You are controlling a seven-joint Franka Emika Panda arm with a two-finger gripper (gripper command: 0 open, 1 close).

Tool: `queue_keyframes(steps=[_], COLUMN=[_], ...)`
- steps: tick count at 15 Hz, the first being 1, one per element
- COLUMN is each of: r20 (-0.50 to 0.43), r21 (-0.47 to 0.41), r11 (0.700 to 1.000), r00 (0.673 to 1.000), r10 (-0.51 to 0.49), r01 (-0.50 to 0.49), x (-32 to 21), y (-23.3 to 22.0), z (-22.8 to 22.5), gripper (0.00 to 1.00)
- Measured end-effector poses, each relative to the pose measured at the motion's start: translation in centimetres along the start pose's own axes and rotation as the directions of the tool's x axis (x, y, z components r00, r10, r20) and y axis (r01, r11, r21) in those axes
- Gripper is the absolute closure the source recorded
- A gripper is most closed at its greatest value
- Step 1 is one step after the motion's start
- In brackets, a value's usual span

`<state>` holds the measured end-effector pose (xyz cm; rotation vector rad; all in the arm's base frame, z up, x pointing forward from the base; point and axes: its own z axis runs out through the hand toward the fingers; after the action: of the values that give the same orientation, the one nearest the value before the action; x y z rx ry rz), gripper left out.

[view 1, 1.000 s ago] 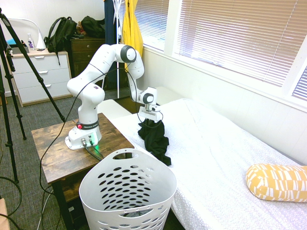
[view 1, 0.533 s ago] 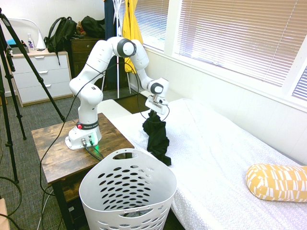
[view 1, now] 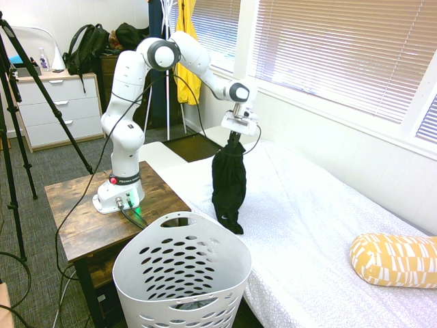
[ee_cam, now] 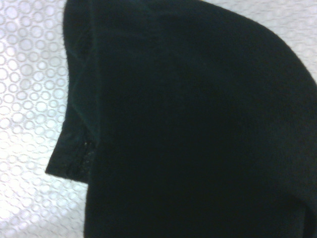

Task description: Put my clothes in the laundry bag

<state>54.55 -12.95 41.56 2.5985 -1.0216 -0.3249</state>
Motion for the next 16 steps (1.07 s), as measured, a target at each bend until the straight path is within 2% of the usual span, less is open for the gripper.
queue_keyframes(steps=[3, 5, 9, 11, 13, 16], r20=[-0.054, -0.076, -0.059, 0.008, 0.124, 0.297], r21=[-0.053, -0.132, -0.277, -0.358, -0.427, -0.477], r11=[0.998, 0.99, 0.959, 0.933, 0.904, 0.875], r00=[0.998, 0.996, 0.997, 1.0, 0.992, 0.952], r10=[0.026, 0.041, 0.051, 0.025, 0.025, 0.075], r01=[-0.029, -0.05, -0.066, -0.021, 0.031, 0.08], x=[0.5, 0.5, -1.6, -3.2, -4.2, -3.5], y=[6.9, 11.8, 23.0, 28.9, 34.4, 40.4], z=[-6.0, -8.9, -14.0, -15.0, -14.2, -8.1], gripper=[1.0, 1.0, 1.0, 1.0, 1.0, 1.0])
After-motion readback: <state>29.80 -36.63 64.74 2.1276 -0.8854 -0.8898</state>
